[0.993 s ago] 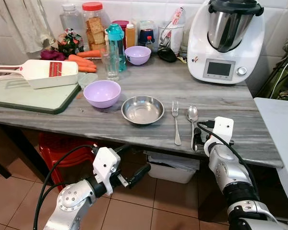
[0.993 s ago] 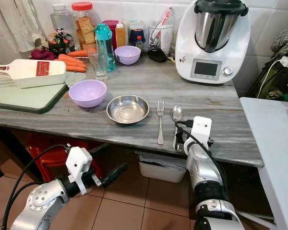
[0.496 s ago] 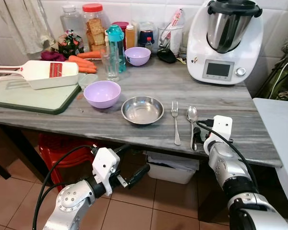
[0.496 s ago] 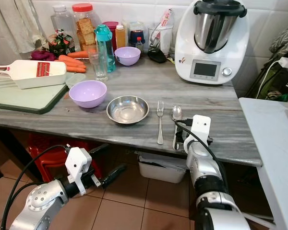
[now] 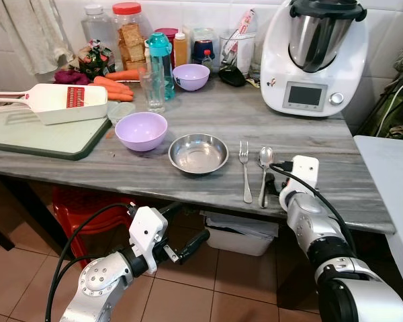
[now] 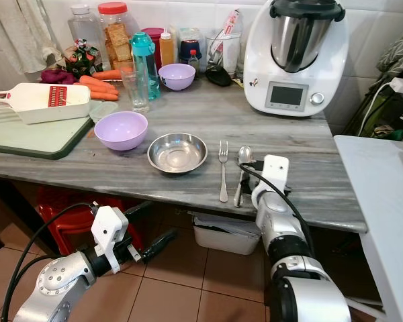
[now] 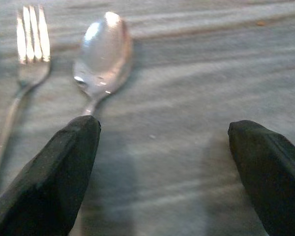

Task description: Setting the table

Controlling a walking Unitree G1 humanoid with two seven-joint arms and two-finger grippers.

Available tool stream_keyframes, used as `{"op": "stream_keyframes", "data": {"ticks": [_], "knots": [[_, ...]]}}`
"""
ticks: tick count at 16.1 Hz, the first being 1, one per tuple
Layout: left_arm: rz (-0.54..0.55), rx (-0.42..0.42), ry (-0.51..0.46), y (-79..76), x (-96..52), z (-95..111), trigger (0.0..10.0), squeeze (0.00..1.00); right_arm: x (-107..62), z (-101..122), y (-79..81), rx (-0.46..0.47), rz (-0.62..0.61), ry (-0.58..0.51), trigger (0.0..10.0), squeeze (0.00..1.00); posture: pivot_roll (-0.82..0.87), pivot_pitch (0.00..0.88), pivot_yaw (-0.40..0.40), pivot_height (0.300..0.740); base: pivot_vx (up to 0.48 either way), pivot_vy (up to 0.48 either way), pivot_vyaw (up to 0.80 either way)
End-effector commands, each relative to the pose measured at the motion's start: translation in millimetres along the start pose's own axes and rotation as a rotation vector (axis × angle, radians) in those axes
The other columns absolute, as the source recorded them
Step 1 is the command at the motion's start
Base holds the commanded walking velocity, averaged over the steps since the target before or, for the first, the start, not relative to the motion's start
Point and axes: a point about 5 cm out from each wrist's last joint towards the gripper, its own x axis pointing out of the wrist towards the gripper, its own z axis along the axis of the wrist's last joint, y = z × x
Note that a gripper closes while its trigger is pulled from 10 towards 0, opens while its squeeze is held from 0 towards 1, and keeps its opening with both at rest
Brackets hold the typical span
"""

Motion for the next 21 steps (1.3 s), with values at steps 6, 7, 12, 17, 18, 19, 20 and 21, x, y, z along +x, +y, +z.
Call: {"op": "stream_keyframes", "data": {"ticks": [6, 7, 12, 17, 18, 19, 20, 21], "knots": [[0.006, 0.016, 0.001, 0.2, -1.1, 2.8, 10.0, 0.00, 1.0, 9.0, 2.5, -0.012, 0.010, -0.047, 10.0, 0.00, 0.11, 0.000, 0.000, 0.740, 0.000, 0.000, 0.00], [0.007, 0.017, 0.000, 0.3, -0.8, 2.9, 10.0, 0.00, 0.6, 13.8, 1.5, -0.021, 0.007, -0.076, 10.0, 0.00, 0.11, 0.000, -0.001, 0.740, 0.000, 0.000, 0.00], [0.036, 0.030, -0.022, 4.0, 3.1, 5.8, 10.0, 0.00, -16.1, 53.1, 8.7, -0.003, 0.063, -0.369, 10.0, 0.00, 0.09, 0.000, 0.001, 0.740, 0.000, 0.000, 0.00], [0.133, 0.034, -0.037, 11.9, 7.3, 6.6, 10.0, 0.00, -46.2, 43.6, -4.8, -0.066, 0.039, -0.466, 10.0, 0.00, 0.07, 0.000, 0.002, 0.740, 0.000, 0.000, 0.00], [0.160, 0.014, -0.040, 13.1, 7.3, 5.8, 10.0, 0.00, -51.1, 38.9, -12.1, -0.052, 0.013, -0.461, 10.0, 0.00, 0.06, 0.000, 0.001, 0.740, 0.000, 0.000, 0.00], [0.170, 0.002, -0.043, 13.8, 7.3, 5.3, 10.0, 0.00, -54.8, 36.6, -17.2, -0.044, -0.006, -0.462, 10.0, 0.00, 0.06, 0.000, 0.001, 0.740, 0.000, 0.000, 0.00], [0.167, 0.006, -0.047, 14.7, 6.0, 6.3, 10.0, 0.00, -60.3, 34.9, -21.9, -0.041, -0.021, -0.471, 10.0, 0.00, 0.05, 0.000, 0.003, 0.740, 0.000, 0.000, 0.00], [0.195, 0.014, -0.071, 17.0, 3.4, 13.7, 10.0, 0.00, -69.1, 33.1, -27.2, -0.034, -0.031, -0.484, 10.0, 0.00, 0.05, 0.000, 0.003, 0.740, 0.000, 0.000, 0.00]]}}
